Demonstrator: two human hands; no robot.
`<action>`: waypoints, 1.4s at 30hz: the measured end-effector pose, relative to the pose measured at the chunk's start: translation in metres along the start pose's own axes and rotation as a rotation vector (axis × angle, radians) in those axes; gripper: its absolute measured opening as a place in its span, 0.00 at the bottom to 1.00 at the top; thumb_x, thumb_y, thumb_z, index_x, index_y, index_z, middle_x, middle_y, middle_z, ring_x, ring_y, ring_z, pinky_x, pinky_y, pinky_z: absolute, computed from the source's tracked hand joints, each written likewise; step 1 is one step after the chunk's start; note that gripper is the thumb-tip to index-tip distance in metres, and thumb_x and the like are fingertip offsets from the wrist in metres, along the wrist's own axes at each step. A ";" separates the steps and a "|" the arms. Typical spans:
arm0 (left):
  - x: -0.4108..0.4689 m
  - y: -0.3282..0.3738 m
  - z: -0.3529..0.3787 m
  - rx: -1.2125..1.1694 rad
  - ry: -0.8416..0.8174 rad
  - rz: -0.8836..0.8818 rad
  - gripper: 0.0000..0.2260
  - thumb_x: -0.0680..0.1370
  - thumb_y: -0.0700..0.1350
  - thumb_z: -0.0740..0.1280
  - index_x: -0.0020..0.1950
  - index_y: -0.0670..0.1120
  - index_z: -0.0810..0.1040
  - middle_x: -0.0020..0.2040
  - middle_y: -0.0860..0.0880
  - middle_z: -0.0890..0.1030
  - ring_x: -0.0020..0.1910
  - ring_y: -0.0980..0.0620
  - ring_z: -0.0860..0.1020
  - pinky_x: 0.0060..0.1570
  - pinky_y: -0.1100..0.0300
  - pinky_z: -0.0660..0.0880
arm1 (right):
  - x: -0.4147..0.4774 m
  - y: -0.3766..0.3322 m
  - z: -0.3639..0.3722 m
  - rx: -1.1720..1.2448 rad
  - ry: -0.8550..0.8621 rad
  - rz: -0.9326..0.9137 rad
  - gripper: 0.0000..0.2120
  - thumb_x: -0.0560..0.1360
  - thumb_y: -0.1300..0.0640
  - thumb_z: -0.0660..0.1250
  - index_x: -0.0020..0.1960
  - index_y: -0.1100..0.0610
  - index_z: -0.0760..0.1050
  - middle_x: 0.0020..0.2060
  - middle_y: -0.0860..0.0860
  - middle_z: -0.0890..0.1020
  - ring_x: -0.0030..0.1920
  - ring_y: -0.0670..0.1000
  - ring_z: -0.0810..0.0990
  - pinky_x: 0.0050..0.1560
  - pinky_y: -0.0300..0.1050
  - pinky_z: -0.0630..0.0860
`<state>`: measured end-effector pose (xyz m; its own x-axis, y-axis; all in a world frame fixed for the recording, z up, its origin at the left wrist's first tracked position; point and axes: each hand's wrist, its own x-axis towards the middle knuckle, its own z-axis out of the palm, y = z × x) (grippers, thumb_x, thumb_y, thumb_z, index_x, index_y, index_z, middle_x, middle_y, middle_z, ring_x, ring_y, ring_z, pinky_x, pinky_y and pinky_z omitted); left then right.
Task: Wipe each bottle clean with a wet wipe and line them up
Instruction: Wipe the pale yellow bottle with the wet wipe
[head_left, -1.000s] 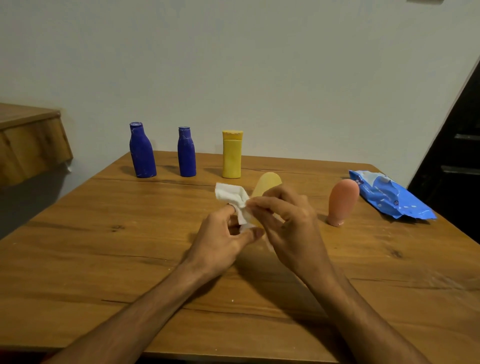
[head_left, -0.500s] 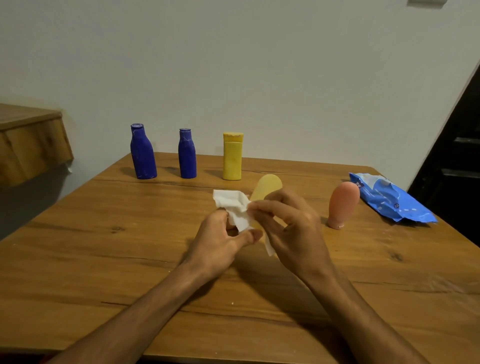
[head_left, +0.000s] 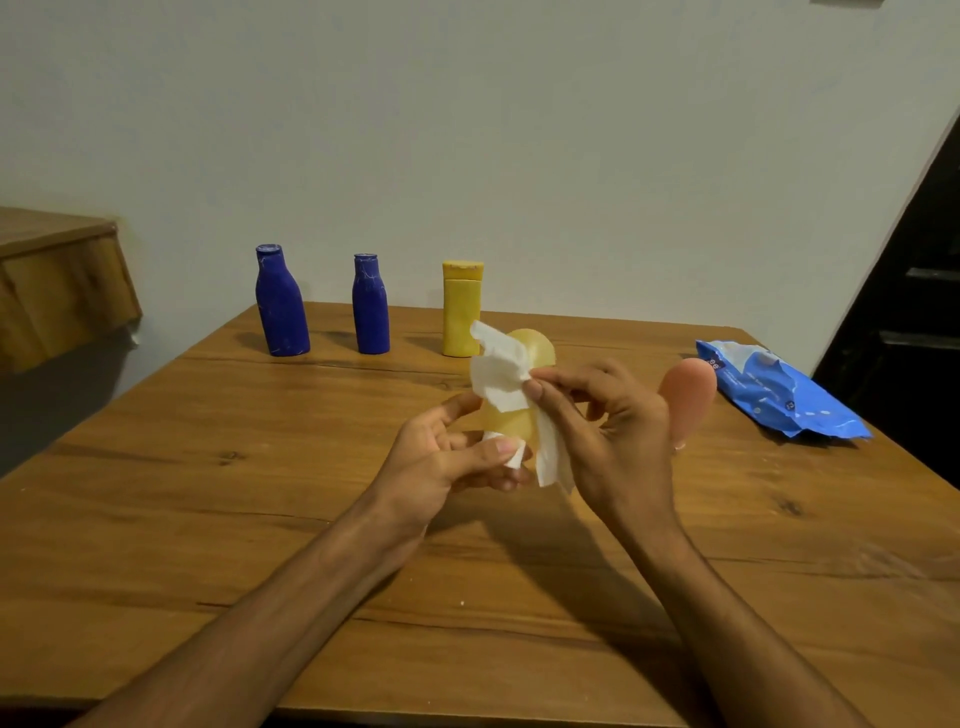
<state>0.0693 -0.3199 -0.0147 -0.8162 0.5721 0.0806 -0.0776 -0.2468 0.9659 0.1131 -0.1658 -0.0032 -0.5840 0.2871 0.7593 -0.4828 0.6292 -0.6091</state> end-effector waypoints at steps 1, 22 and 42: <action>0.001 -0.001 -0.001 -0.049 0.006 -0.002 0.28 0.67 0.39 0.73 0.66 0.44 0.71 0.47 0.39 0.85 0.37 0.46 0.83 0.43 0.55 0.81 | -0.001 -0.001 0.001 0.005 -0.021 0.000 0.07 0.72 0.59 0.74 0.50 0.55 0.83 0.42 0.48 0.82 0.42 0.43 0.77 0.39 0.27 0.69; 0.004 0.002 -0.004 -0.431 0.024 -0.067 0.24 0.71 0.40 0.67 0.68 0.38 0.71 0.56 0.39 0.83 0.53 0.45 0.83 0.54 0.54 0.81 | -0.008 -0.004 0.004 0.099 -0.102 0.263 0.06 0.70 0.55 0.75 0.47 0.53 0.84 0.40 0.46 0.84 0.41 0.48 0.80 0.40 0.42 0.78; 0.003 0.003 -0.004 -0.471 0.082 -0.046 0.25 0.71 0.37 0.67 0.69 0.40 0.71 0.53 0.41 0.84 0.49 0.48 0.83 0.49 0.56 0.82 | -0.009 -0.012 0.004 0.140 -0.257 0.160 0.05 0.70 0.57 0.75 0.46 0.54 0.85 0.41 0.45 0.85 0.44 0.44 0.81 0.42 0.32 0.75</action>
<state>0.0638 -0.3220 -0.0125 -0.8466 0.5322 0.0023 -0.3504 -0.5606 0.7503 0.1216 -0.1788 -0.0034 -0.7968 0.1713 0.5795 -0.4460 0.4803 -0.7553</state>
